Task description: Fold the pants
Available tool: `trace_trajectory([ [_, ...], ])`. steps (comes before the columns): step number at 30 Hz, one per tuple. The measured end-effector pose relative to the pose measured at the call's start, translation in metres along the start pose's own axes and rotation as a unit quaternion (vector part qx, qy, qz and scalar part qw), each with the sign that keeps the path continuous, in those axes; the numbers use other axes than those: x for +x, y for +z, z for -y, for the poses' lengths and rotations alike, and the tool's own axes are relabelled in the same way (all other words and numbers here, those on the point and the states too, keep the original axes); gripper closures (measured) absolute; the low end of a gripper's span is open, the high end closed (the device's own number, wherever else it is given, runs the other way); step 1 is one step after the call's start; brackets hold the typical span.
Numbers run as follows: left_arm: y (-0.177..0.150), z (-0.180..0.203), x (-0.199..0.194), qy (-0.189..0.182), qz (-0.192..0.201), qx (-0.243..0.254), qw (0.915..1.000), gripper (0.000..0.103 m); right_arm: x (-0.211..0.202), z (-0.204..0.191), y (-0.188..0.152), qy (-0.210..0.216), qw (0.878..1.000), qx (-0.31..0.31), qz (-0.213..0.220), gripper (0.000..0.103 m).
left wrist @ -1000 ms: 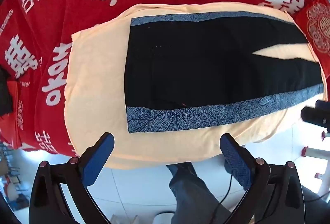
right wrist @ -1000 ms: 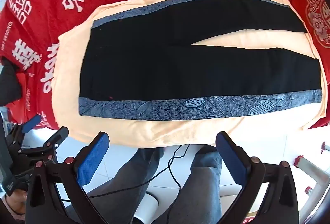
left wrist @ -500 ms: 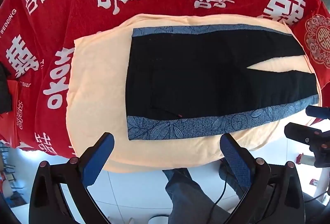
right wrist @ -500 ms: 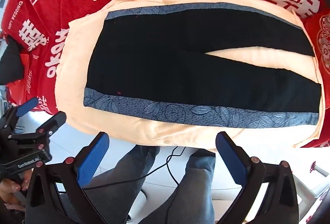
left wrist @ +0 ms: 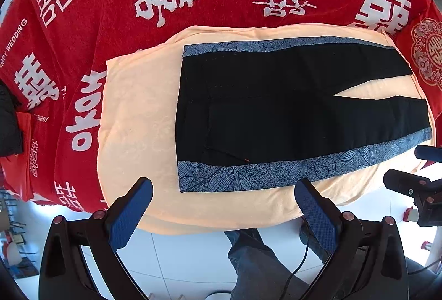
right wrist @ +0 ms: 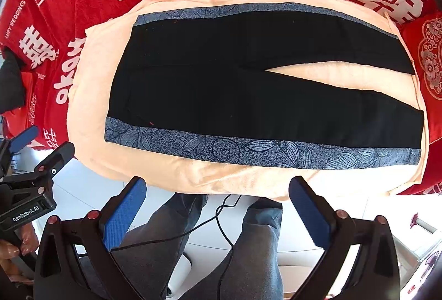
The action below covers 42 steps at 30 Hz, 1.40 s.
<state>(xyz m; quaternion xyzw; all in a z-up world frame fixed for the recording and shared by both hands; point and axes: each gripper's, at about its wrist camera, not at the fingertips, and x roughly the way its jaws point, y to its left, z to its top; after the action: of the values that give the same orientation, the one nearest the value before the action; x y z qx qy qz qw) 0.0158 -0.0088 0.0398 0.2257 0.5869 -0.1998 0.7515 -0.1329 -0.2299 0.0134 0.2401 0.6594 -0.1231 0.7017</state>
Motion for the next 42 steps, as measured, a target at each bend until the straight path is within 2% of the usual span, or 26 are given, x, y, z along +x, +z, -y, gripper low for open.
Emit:
trace_trajectory([
  [25, 0.002, 0.005, -0.006, 0.019, 0.011, 0.013, 0.9997, 0.000, -0.006, 0.001, -0.001, -0.009, 1.000, 0.004, 0.012, 0.000],
  [42, 0.009, 0.007, -0.010, 0.037, 0.021, 0.018, 0.9989, 0.000, -0.006, 0.004, 0.009, 0.001, 1.000, 0.002, 0.014, 0.000],
])
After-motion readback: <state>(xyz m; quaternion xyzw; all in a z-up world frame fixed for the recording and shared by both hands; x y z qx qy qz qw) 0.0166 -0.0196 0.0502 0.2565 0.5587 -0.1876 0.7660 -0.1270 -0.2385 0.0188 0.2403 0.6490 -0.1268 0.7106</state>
